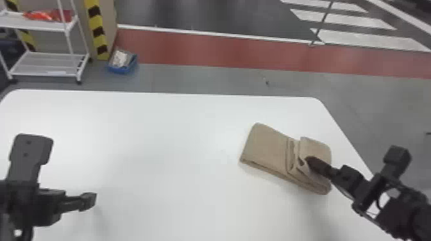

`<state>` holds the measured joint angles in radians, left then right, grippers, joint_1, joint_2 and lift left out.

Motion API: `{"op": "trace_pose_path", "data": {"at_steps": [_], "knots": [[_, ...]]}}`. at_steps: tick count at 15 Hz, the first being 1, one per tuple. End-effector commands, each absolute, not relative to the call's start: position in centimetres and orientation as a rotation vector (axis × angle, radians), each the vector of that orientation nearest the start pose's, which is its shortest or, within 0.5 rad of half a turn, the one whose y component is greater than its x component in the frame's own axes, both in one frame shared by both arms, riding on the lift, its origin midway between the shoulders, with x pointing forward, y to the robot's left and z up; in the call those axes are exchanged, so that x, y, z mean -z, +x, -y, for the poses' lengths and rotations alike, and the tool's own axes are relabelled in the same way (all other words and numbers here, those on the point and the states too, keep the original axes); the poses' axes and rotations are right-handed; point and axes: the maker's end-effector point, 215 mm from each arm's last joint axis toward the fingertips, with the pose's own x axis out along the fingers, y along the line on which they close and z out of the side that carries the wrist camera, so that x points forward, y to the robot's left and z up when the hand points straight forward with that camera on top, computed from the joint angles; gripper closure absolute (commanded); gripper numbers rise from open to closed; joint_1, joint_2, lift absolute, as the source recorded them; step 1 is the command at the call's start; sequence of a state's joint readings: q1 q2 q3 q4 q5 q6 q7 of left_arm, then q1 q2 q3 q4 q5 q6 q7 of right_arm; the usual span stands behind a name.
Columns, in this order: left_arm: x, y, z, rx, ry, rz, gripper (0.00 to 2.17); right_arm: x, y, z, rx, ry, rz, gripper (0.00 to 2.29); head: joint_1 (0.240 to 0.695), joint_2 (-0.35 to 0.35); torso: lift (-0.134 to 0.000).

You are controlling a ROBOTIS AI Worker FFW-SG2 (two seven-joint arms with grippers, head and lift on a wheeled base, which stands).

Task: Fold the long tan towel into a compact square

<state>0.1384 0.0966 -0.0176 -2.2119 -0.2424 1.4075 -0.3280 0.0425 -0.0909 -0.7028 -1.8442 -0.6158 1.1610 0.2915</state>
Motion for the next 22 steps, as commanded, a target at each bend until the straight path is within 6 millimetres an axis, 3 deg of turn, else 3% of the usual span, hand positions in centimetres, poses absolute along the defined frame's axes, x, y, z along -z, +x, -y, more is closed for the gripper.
{"op": "trace_pose_path", "data": {"at_steps": [1, 8, 12, 14, 15, 18, 22], "knots": [[45.2, 42.5, -26.1, 0.082, 0.095, -0.913, 0.09, 43.0, 47.2, 39.4, -0.011, 0.731, -0.577, 2.11, 0.695, -0.185, -0.124], [45.4, 42.6, -26.3, 0.081, 0.099, -0.911, 0.09, 44.1, 48.8, 37.0, -0.047, 0.701, -0.606, 2.11, 0.695, -0.144, -0.124], [45.4, 42.6, -26.3, 0.08, 0.1, -0.908, 0.09, 44.4, 49.5, 34.0, -0.103, 0.691, -0.63, 2.11, 0.695, -0.121, -0.124], [45.4, 42.5, -26.3, 0.081, 0.1, -0.908, 0.09, 43.9, 49.3, 33.1, -0.137, 0.703, -0.618, 2.11, 0.695, -0.099, -0.124], [45.4, 42.3, -26.5, 0.078, 0.099, -0.909, 0.09, 42.7, 49.0, 32.7, -0.165, 0.719, -0.59, 2.11, 0.695, -0.093, -0.124], [44.9, 42.3, -26.6, 0.076, 0.095, -0.898, 0.09, 40.4, 45.8, 30.4, -0.243, 0.713, -0.617, 2.11, 0.695, -0.076, -0.124], [44.1, 42.3, -26.6, 0.081, 0.088, -0.878, 0.09, 40.7, 39.6, 27.6, -0.325, 0.712, -0.74, 2.11, 0.695, -0.031, -0.124]]}}
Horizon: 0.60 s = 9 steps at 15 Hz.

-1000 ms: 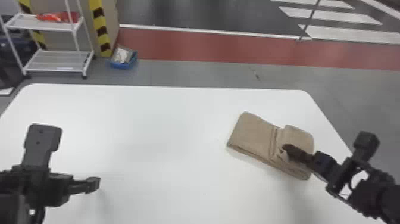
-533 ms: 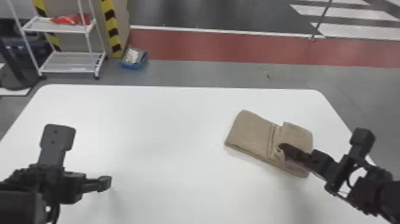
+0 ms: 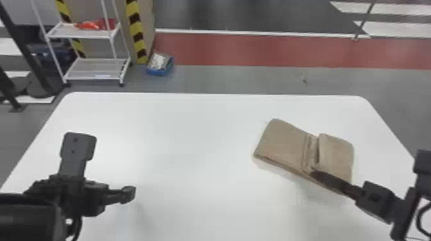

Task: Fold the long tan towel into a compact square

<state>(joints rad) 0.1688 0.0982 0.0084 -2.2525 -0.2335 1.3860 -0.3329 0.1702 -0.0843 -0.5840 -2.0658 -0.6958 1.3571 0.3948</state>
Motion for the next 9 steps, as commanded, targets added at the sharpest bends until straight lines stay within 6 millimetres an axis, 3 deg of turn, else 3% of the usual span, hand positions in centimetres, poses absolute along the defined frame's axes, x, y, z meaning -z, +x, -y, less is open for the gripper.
{"op": "trace_pose_path", "data": {"at_steps": [1, 4, 6, 9], "knots": [[44.1, 42.3, -26.3, 0.088, 0.086, -0.878, 0.09, 40.7, 39.1, 27.9, -0.32, 0.706, -0.741, 2.11, 0.695, -0.023, -0.124], [42.6, 42.7, -23.4, 0.157, 0.09, -0.839, 0.09, 39.4, 37.6, 28.7, -0.316, 0.75, -0.697, 2.11, 0.695, -0.021, -0.124], [40.9, 43.0, -21.7, 0.185, 0.09, -0.8, 0.09, 38.7, 36.8, 30.9, -0.272, 0.766, -0.664, 2.11, 0.695, -0.063, -0.124], [41.3, 42.0, -21.4, 0.19, 0.089, -0.81, 0.09, 37.4, 37.9, 34.5, -0.226, 0.819, -0.558, 2.11, 0.695, -0.123, -0.124]]}}
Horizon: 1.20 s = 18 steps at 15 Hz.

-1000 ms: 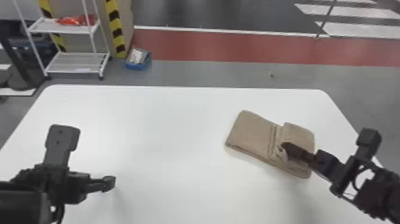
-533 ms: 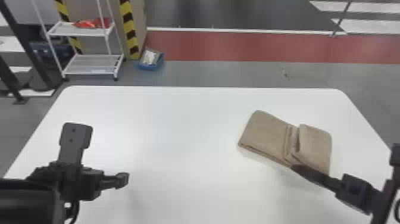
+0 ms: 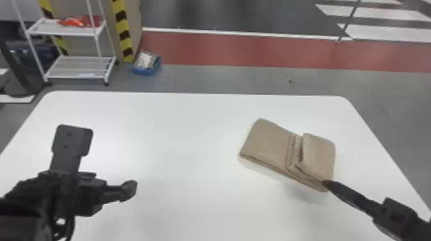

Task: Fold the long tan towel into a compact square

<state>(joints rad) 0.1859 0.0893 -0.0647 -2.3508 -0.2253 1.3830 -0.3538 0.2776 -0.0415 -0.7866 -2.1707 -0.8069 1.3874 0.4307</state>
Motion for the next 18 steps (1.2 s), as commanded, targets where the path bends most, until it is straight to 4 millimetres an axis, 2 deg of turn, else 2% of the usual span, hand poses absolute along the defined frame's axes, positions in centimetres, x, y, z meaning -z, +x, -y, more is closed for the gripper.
{"op": "trace_pose_path", "data": {"at_steps": [1, 2, 6, 10, 11, 14, 16, 18], "knots": [[41.6, 41.5, -21.1, 0.197, 0.081, -0.817, 0.09, 37.2, 38.9, 35.1, -0.226, 0.846, -0.532, 2.11, 0.695, -0.144, -0.124], [42.0, 41.0, -21.0, 0.2, 0.077, -0.825, 0.1, 36.7, 40.4, 35.9, -0.22, 0.863, -0.494, 2.11, 0.695, -0.174, -0.124], [42.9, 39.5, -21.1, 0.196, 0.072, -0.844, 0.1, 34.1, 46.2, 38.2, -0.192, 0.866, -0.367, 2.11, 0.695, -0.207, -0.124], [43.1, 39.3, -21.3, 0.193, 0.071, -0.849, 0.1, 35.8, 50.9, 41.0, -0.108, 0.796, -0.419, 2.11, 0.695, -0.23, -0.124], [43.1, 39.3, -21.2, 0.194, 0.071, -0.849, 0.1, 36.2, 51.7, 42.0, -0.084, 0.791, -0.421, 2.11, 0.695, -0.234, -0.124], [43.5, 39.0, -21.3, 0.193, 0.073, -0.858, 0.12, 37.0, 53.7, 42.9, -0.063, 0.746, -0.428, 2.11, 0.695, -0.249, -0.124], [43.6, 39.0, -21.4, 0.191, 0.074, -0.859, 0.13, 37.7, 55.2, 42.7, -0.05, 0.71, -0.451, 2.11, 0.695, -0.253, -0.124], [43.4, 39.2, -21.4, 0.192, 0.075, -0.852, 0.13, 39.1, 56.3, 40.8, -0.068, 0.677, -0.505, 2.11, 0.695, -0.253, -0.124]]}}
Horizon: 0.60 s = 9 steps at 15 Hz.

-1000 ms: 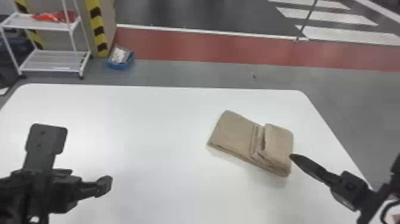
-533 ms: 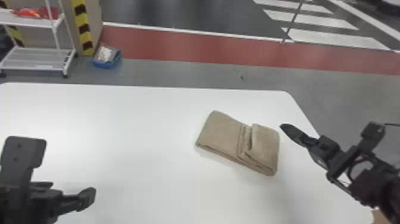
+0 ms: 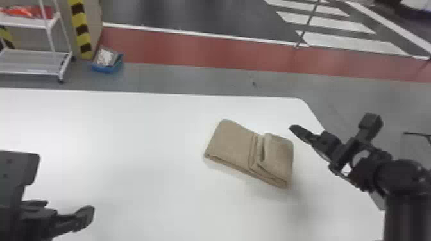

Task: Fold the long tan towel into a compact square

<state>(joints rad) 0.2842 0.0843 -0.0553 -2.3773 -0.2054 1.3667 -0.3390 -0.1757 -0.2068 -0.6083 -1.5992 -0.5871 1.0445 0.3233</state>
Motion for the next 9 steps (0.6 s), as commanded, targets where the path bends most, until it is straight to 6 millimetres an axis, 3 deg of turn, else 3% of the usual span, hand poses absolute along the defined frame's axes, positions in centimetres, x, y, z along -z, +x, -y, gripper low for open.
{"op": "trace_pose_path", "data": {"at_steps": [1, 5, 6, 9], "knots": [[43.4, 39.3, -21.4, 0.191, 0.076, -0.848, 0.13, 39.9, 56.7, 39.9, -0.077, 0.66, -0.532, 2.11, 0.695, -0.243, -0.124], [43.5, 39.1, -22.1, 0.179, 0.075, -0.852, 0.13, 42.3, 58.1, 38.4, -0.078, 0.653, -0.627, 2.11, 0.695, -0.204, -0.124], [43.6, 39.0, -22.3, 0.175, 0.076, -0.853, 0.13, 42.7, 58.1, 38.4, -0.074, 0.657, -0.639, 2.11, 0.695, -0.198, -0.124], [43.5, 39.1, -22.6, 0.171, 0.078, -0.852, 0.13, 43.9, 57.2, 35.9, -0.123, 0.671, -0.698, 2.11, 0.695, -0.179, -0.124]]}}
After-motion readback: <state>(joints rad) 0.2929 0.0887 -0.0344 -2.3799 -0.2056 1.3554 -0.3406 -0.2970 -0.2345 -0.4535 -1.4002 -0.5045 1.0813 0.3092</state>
